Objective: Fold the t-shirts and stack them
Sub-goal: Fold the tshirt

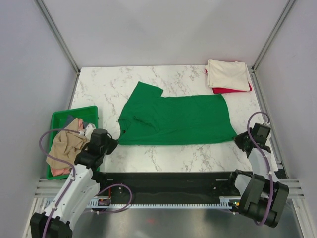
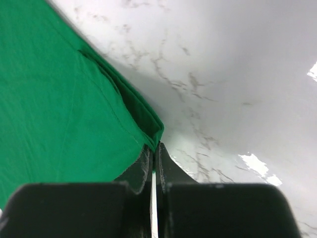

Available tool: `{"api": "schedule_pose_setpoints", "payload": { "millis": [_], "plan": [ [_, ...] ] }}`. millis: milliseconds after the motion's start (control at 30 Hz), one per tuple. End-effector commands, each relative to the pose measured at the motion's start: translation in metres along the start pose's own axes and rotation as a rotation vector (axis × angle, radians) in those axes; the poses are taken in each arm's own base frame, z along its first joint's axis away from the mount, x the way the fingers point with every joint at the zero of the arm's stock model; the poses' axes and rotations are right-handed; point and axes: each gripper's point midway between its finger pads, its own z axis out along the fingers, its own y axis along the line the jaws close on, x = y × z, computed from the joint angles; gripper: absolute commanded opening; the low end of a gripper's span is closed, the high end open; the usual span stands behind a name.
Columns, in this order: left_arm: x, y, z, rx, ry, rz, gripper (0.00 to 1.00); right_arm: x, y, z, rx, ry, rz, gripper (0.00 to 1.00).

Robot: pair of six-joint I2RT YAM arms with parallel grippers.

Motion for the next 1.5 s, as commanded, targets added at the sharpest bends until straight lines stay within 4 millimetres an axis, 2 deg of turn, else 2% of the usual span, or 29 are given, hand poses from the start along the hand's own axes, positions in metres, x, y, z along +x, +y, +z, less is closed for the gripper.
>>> {"api": "schedule_pose_setpoints", "payload": {
  "millis": [0,100,133,200,233,267,300,367,433,467,500,533,567,667,700,733,767,800,833,867,900,933,967,1000,1033,1067,1200,1267,1467],
  "plan": [
    [0.004,0.0,-0.016,0.022,0.032,-0.025,0.02,-0.002,-0.023,-0.004,0.062,-0.017,0.094,0.0],
    [0.002,-0.002,-0.027,0.034,0.039,-0.025,0.06,0.006,-0.027,-0.003,0.055,0.02,0.121,0.0],
    [0.001,-0.005,-0.031,0.05,0.037,-0.027,0.11,0.005,-0.024,-0.002,0.037,0.023,0.115,0.02],
    [-0.005,-0.011,-0.039,0.069,0.025,-0.018,0.22,0.009,-0.017,-0.002,0.002,0.05,0.101,0.29],
    [-0.012,-0.015,-0.042,0.076,0.001,-0.013,0.35,0.007,-0.014,-0.001,-0.015,0.047,0.092,0.44],
    [-0.018,-0.018,-0.044,0.081,-0.019,-0.006,0.4,0.007,-0.013,-0.002,-0.021,0.047,0.088,0.75],
    [-0.029,-0.027,-0.051,0.099,-0.05,0.008,0.44,0.0,-0.008,-0.004,-0.036,0.023,0.069,0.84],
    [-0.05,-0.045,-0.055,0.115,-0.107,0.035,0.5,-0.008,-0.004,-0.008,-0.048,-0.006,0.054,0.92],
    [-0.067,-0.068,-0.054,0.157,-0.148,0.092,0.53,-0.022,0.007,-0.017,-0.079,-0.056,0.027,0.93],
    [-0.066,-0.077,-0.042,0.15,-0.12,0.129,0.54,-0.027,0.012,-0.021,-0.091,-0.075,0.015,0.93],
    [-0.076,-0.097,-0.043,0.189,-0.136,0.189,0.55,-0.036,0.023,-0.029,-0.128,-0.104,-0.003,0.93],
    [-0.079,-0.11,-0.039,0.209,-0.129,0.229,0.59,-0.039,0.028,-0.032,-0.146,-0.116,-0.019,0.93],
    [-0.082,-0.132,-0.032,0.263,-0.119,0.267,0.62,-0.043,0.033,-0.036,-0.165,-0.129,-0.031,0.92],
    [-0.091,-0.176,0.011,0.254,-0.053,0.42,0.68,-0.048,0.05,-0.047,-0.234,-0.152,-0.083,0.92],
    [-0.094,-0.193,0.043,0.231,-0.018,0.492,0.68,-0.05,0.054,-0.05,-0.246,-0.157,-0.098,0.92],
    [-0.094,-0.203,0.057,0.229,0.01,0.514,0.68,-0.047,0.058,-0.052,-0.269,-0.144,-0.114,0.92],
    [-0.118,-0.236,0.059,0.259,-0.028,0.507,0.68,-0.045,0.06,-0.052,-0.279,-0.136,-0.133,0.92],
    [-0.1,-0.223,0.104,0.175,0.062,0.54,0.67,-0.042,0.06,-0.051,-0.28,-0.127,-0.138,0.91],
    [-0.101,-0.234,0.117,0.182,0.068,0.55,0.66,-0.04,0.061,-0.051,-0.289,-0.123,-0.144,0.91],
    [-0.117,-0.263,0.126,0.219,0.033,0.554,0.66,-0.037,0.063,-0.051,-0.302,-0.112,-0.147,0.91],
    [-0.117,-0.269,0.14,0.215,0.047,0.569,0.66,-0.033,0.064,-0.051,-0.315,-0.105,-0.15,0.91],
    [-0.099,-0.259,0.18,0.171,0.119,0.588,0.66,-0.031,0.065,-0.052,-0.323,-0.1,-0.155,0.91],
    [-0.121,-0.293,0.181,0.218,0.064,0.593,0.66,-0.026,0.07,-0.053,-0.346,-0.079,-0.165,0.92],
    [-0.119,-0.291,0.191,0.192,0.092,0.626,0.66,-0.023,0.072,-0.054,-0.358,-0.066,-0.173,0.91],
    [-0.102,-0.276,0.226,0.148,0.146,0.646,0.66,-0.019,0.074,-0.056,-0.368,-0.052,-0.18,0.91],
    [-0.12,-0.302,0.225,0.189,0.093,0.647,0.66,-0.012,0.078,-0.057,-0.382,-0.033,-0.196,0.91],
    [-0.11,-0.299,0.258,0.203,0.139,0.653,0.67,-0.001,0.077,-0.058,-0.393,-0.015,-0.223,0.91],
    [-0.108,-0.289,0.271,0.169,0.138,0.656,0.68,0.002,0.075,-0.057,-0.387,-0.003,-0.231,0.91],
    [-0.086,-0.27,0.292,0.155,0.21,0.634,0.69,0.014,0.072,-0.058,-0.407,0.037,-0.241,0.91]
  ]
}}
